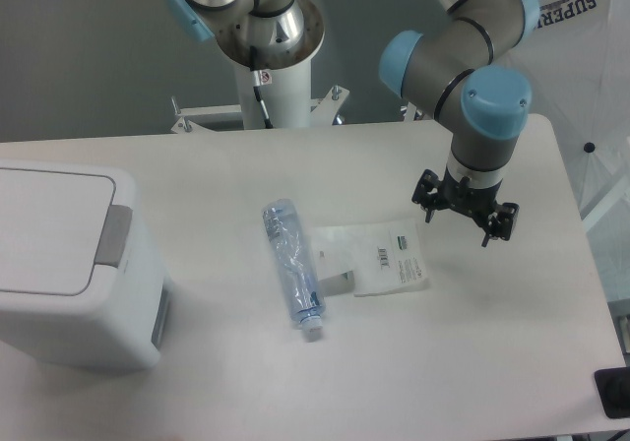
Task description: Open the trash can
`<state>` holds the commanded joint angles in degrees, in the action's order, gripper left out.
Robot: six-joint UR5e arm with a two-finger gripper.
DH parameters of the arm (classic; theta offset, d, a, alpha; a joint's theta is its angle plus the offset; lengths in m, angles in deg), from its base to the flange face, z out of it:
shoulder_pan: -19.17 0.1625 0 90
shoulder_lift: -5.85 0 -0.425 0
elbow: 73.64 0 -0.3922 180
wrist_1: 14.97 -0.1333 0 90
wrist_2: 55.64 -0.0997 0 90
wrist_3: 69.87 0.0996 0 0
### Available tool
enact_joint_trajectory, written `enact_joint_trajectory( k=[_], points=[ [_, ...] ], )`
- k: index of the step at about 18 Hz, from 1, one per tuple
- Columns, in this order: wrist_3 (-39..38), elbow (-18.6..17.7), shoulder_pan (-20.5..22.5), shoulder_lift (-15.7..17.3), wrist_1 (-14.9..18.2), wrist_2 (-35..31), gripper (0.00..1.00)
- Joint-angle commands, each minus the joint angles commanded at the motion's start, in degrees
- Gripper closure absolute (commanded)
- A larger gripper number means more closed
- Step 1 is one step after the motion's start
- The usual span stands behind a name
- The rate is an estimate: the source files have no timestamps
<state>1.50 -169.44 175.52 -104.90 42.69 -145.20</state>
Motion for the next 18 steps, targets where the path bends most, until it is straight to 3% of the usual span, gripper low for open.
enact_joint_trajectory(
  k=[9,14,18],
  points=[
    [-2.1,0.3,-2.1,0.2,0.0,0.4,0.00],
    [-9.2,0.0,-5.3,1.1,0.0,0.2,0.00],
    [-21.5,0.3,-8.2,1.3,-0.3,0.2,0.00]
  ],
)
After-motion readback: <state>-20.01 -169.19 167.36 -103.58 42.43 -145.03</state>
